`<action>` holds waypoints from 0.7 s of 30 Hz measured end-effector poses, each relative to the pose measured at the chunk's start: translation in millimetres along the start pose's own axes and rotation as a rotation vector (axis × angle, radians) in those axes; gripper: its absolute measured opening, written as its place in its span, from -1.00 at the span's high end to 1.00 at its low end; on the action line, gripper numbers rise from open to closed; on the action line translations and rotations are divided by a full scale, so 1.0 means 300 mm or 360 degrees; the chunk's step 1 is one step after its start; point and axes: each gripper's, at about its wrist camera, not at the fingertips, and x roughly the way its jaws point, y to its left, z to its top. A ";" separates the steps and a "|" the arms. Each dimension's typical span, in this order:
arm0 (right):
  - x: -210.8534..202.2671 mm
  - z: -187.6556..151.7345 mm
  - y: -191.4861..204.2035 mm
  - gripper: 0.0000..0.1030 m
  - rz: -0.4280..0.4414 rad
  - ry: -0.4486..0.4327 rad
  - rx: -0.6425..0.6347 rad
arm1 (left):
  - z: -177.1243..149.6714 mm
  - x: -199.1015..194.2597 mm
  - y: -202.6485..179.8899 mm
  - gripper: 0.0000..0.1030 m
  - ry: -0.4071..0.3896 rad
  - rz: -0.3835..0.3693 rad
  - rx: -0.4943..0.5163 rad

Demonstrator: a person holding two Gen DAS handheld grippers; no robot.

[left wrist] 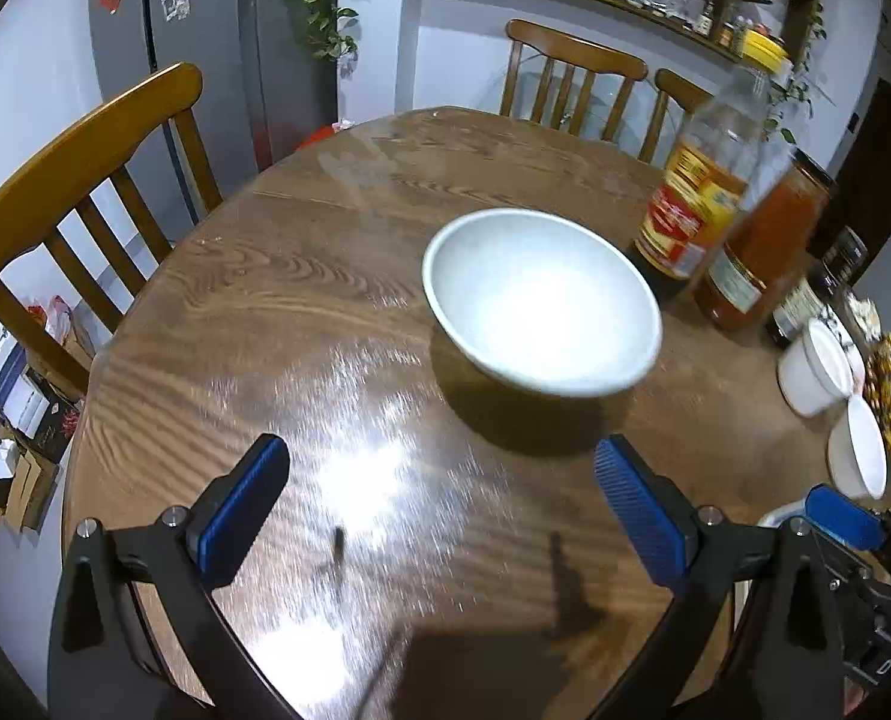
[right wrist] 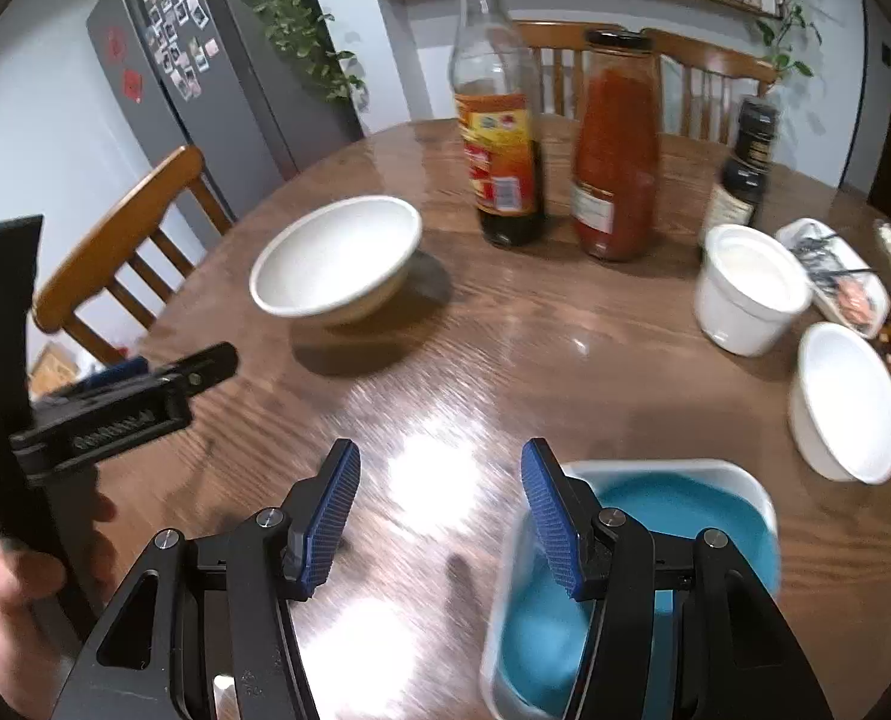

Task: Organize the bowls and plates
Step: 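Move the left tool to the large white bowl and grasp its rim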

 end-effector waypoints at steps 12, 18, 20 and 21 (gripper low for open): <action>0.254 0.232 -0.026 -0.10 0.0265 0.0036 0.0401 | 0.143 0.192 0.021 -0.69 0.0102 0.0011 -0.0097; 0.407 0.260 -0.025 -0.10 0.0306 0.0187 0.0497 | 0.141 0.258 0.037 -0.16 0.0193 -0.0071 -0.0154; 0.435 0.261 -0.025 0.02 0.0321 0.0217 0.0508 | 0.138 0.272 0.040 0.08 0.0212 -0.0095 -0.0164; 0.443 0.264 -0.024 0.19 0.0319 0.0224 0.0506 | 0.135 0.279 0.041 0.24 0.0226 -0.0114 -0.0169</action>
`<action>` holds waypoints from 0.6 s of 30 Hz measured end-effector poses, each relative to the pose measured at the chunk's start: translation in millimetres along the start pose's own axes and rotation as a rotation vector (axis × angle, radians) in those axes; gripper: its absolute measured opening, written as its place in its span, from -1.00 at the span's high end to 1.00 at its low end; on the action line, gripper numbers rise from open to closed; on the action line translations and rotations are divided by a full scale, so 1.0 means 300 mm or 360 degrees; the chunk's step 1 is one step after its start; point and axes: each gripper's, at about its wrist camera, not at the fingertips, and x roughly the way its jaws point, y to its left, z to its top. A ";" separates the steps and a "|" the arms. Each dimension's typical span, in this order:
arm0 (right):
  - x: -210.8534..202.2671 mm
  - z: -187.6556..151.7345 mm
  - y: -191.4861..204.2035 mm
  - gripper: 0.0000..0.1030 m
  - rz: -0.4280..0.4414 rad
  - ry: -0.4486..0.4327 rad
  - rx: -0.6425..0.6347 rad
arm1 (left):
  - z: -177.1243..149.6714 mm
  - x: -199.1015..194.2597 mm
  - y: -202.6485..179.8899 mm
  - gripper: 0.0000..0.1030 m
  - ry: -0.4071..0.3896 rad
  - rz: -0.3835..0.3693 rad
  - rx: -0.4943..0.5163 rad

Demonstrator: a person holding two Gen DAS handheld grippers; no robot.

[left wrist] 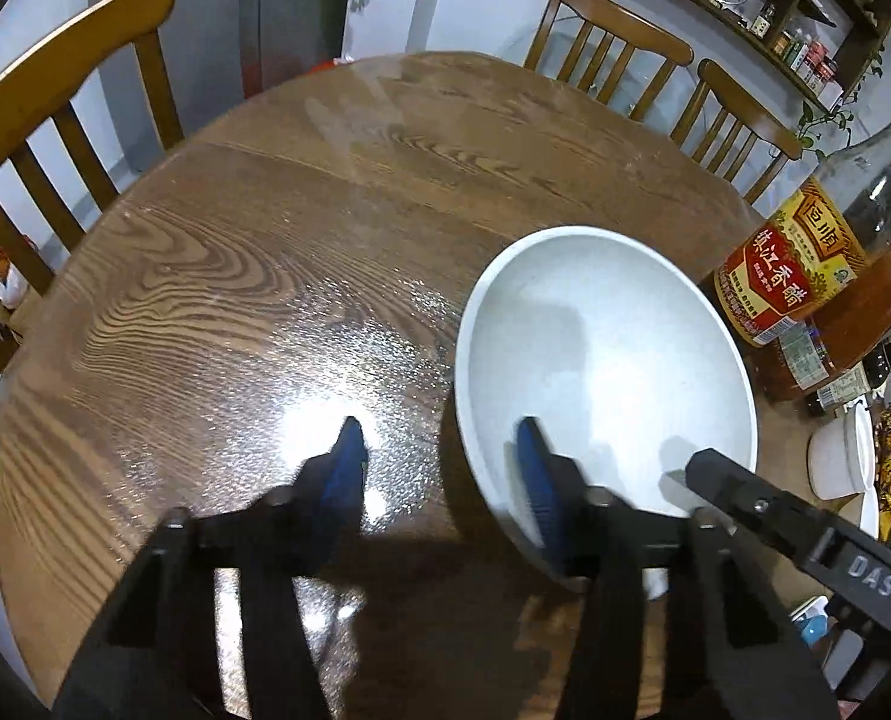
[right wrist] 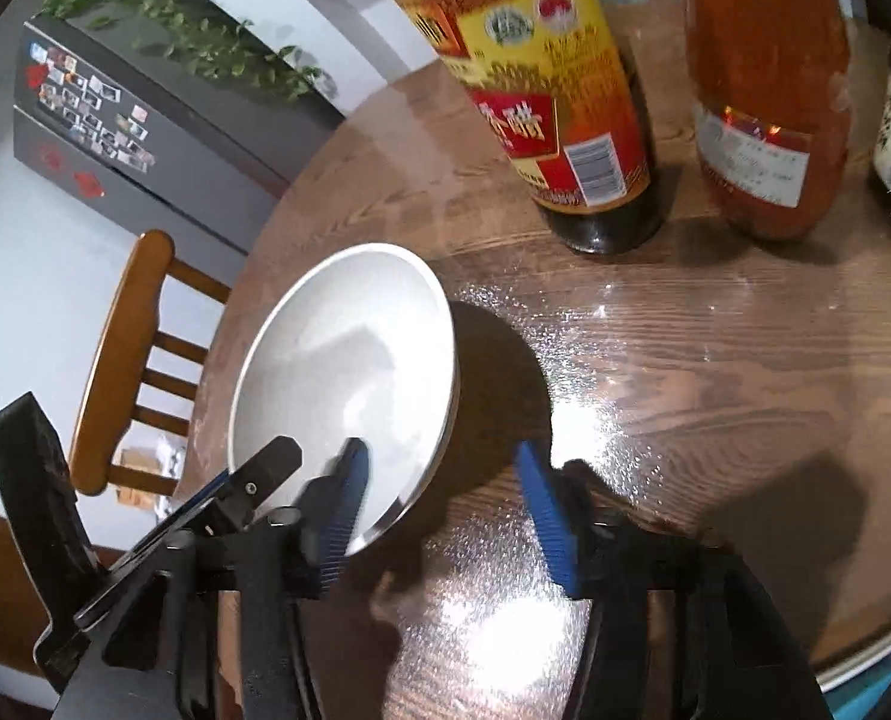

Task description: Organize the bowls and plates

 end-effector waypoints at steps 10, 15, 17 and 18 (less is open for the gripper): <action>0.018 0.003 0.022 0.70 -0.0045 0.0066 -0.0143 | -0.032 -0.037 -0.052 0.76 -0.0005 -0.0060 0.0105; -0.063 -0.052 0.004 0.70 -0.0040 0.0045 -0.0109 | -0.121 -0.103 -0.075 0.73 -0.0010 -0.0102 0.0189; -0.106 -0.094 -0.005 0.70 -0.0053 0.0028 -0.0100 | -0.177 -0.138 -0.091 0.72 -0.0021 -0.0084 0.0249; -0.124 -0.114 -0.009 0.70 -0.0065 0.0023 -0.0102 | -0.204 -0.155 -0.097 0.72 -0.0023 -0.0075 0.0277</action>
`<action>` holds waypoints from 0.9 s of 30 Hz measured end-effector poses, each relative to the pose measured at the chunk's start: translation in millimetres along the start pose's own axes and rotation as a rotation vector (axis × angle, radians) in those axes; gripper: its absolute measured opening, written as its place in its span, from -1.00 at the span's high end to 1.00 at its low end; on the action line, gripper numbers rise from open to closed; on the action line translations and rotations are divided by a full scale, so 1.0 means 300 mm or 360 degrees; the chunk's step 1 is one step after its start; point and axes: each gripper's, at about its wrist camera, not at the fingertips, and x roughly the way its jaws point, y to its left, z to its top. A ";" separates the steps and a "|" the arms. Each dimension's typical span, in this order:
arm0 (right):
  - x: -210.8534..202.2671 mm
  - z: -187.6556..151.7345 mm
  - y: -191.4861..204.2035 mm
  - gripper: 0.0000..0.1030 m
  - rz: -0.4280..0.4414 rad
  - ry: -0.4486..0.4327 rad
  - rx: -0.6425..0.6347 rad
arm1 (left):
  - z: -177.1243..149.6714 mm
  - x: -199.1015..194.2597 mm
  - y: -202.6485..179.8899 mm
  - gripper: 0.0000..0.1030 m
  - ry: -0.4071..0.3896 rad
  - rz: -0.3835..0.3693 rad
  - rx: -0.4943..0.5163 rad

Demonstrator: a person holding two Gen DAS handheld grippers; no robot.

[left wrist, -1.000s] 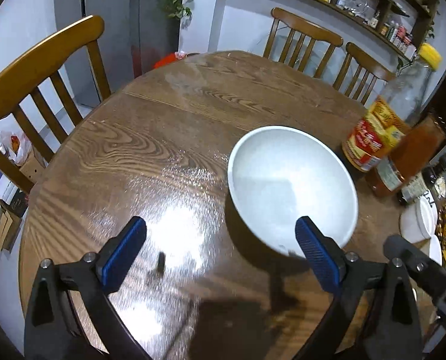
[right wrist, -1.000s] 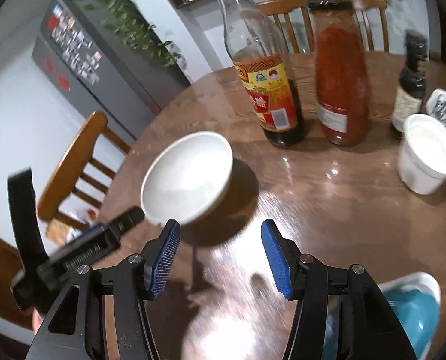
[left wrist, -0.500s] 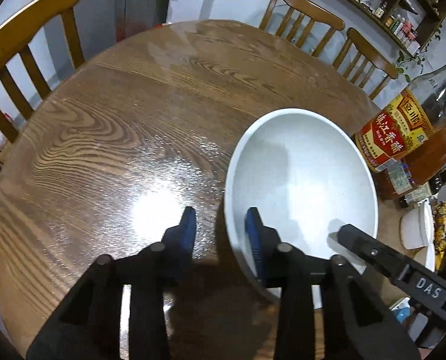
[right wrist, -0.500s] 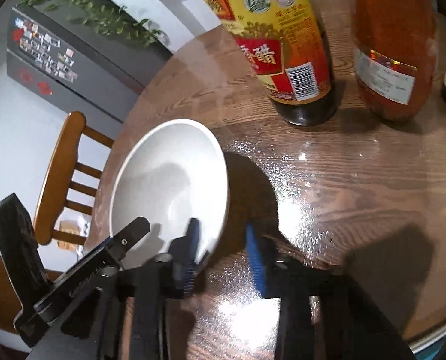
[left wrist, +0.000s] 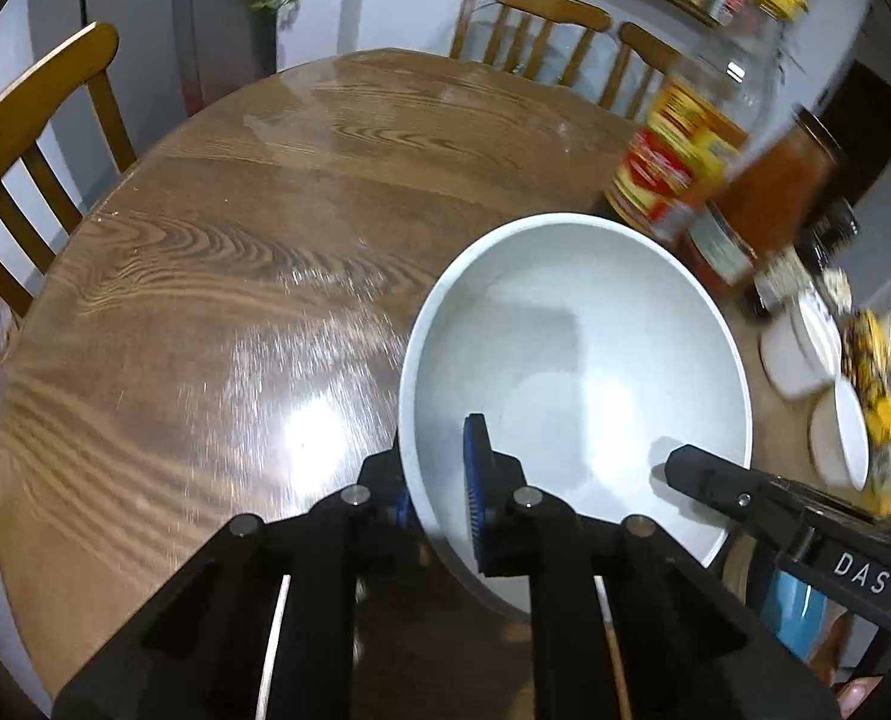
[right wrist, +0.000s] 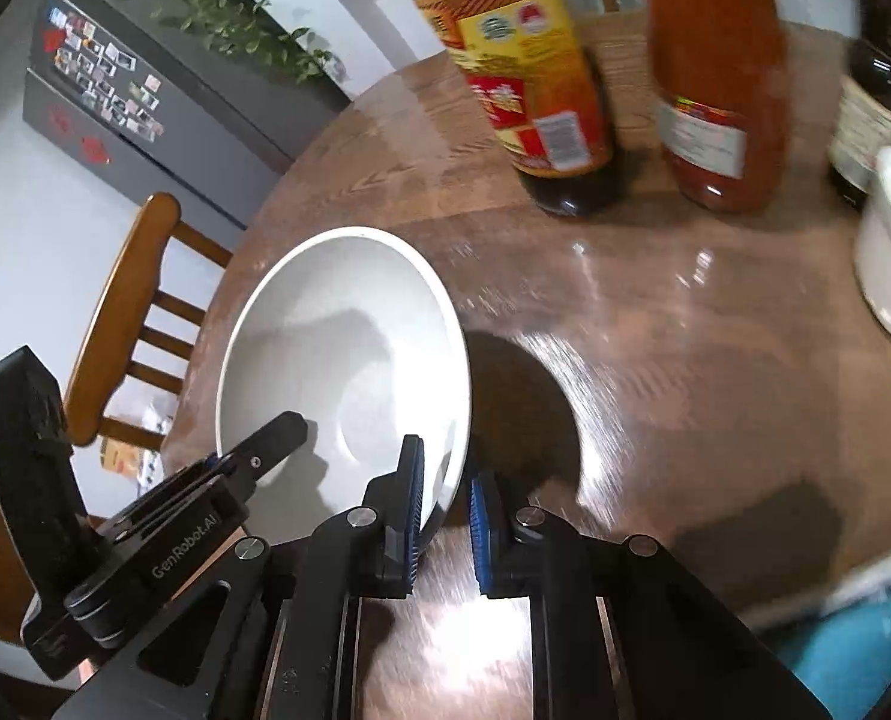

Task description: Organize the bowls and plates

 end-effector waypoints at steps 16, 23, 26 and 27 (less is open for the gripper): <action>-0.125 -0.292 -0.028 0.68 -0.0110 0.0103 -0.0179 | -0.228 -0.079 -0.071 0.69 0.0029 0.0052 0.0098; -0.130 -0.360 -0.024 0.67 -0.0121 0.0108 -0.0217 | -0.271 -0.076 -0.072 0.65 0.0066 0.0064 0.0077; -0.129 -0.376 -0.021 0.67 -0.0128 0.0117 -0.0244 | -0.265 -0.071 -0.081 0.64 0.0069 0.0080 0.0079; -0.130 -0.377 -0.017 0.66 -0.0130 0.0120 -0.0253 | -0.263 -0.070 -0.080 0.64 0.0073 0.0082 0.0071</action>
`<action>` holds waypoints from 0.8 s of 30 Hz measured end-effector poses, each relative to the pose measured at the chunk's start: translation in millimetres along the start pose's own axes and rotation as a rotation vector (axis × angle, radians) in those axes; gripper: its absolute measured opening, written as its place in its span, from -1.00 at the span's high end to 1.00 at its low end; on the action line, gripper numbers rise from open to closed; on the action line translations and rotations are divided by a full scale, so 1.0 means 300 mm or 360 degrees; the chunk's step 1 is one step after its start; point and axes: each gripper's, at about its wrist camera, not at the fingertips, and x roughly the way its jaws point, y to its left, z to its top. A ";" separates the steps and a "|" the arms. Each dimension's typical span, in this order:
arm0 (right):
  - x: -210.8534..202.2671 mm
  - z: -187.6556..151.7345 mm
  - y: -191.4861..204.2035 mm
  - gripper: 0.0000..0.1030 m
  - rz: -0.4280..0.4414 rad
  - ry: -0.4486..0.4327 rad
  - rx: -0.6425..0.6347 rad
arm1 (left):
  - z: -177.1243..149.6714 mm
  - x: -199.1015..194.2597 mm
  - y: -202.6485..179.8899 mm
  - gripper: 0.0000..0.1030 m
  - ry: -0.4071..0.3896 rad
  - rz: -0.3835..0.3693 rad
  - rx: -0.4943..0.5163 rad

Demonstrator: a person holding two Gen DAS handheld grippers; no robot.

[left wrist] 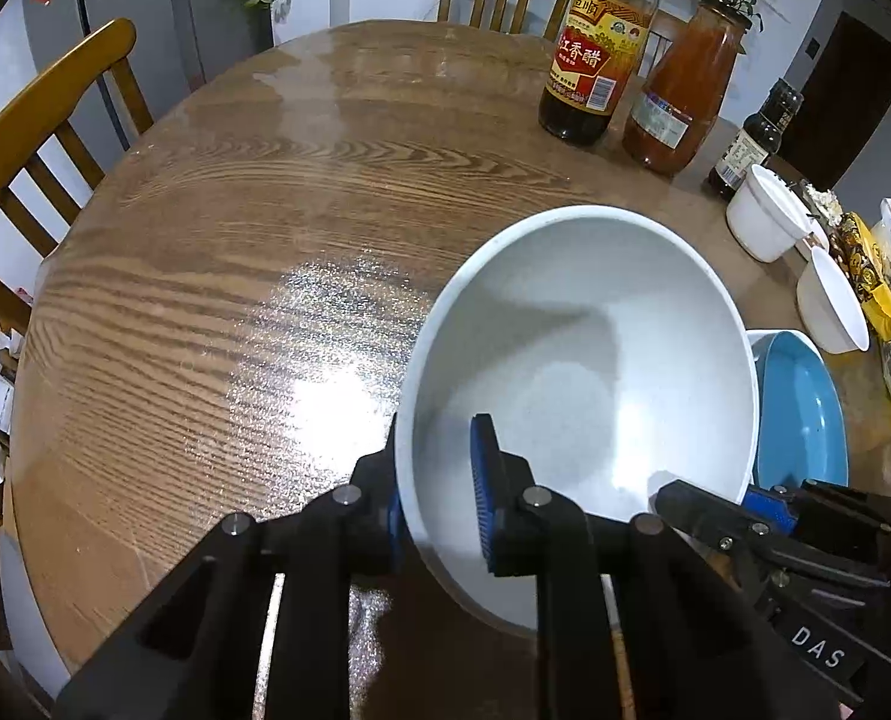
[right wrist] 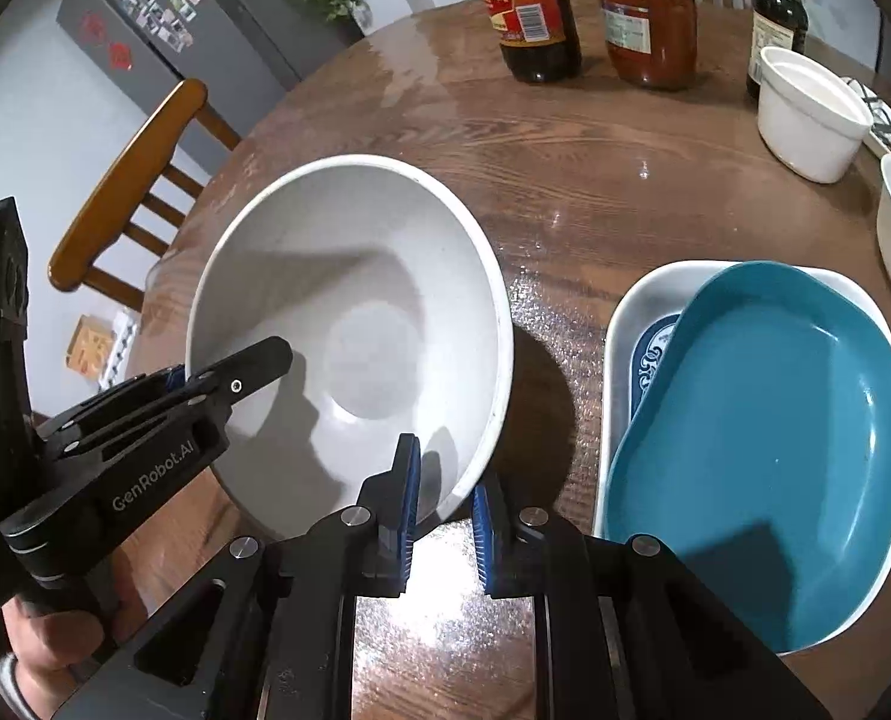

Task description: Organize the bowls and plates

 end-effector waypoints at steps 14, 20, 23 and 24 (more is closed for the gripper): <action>-0.025 0.033 0.014 0.64 -0.0041 -0.0089 -0.0039 | 0.035 -0.033 0.077 -0.11 -0.0094 0.0058 -0.0147; -0.097 0.025 -0.007 0.59 -0.0097 -0.0216 -0.0093 | 0.047 -0.098 0.094 -0.27 -0.0182 0.0085 -0.0185; -0.133 0.019 -0.016 0.51 -0.0120 -0.0265 -0.0112 | 0.051 -0.127 0.069 -0.43 -0.0223 0.0092 -0.0158; -0.146 0.016 -0.019 0.45 -0.0124 -0.0282 -0.0121 | 0.052 -0.135 0.061 -0.47 -0.0235 0.0090 -0.0146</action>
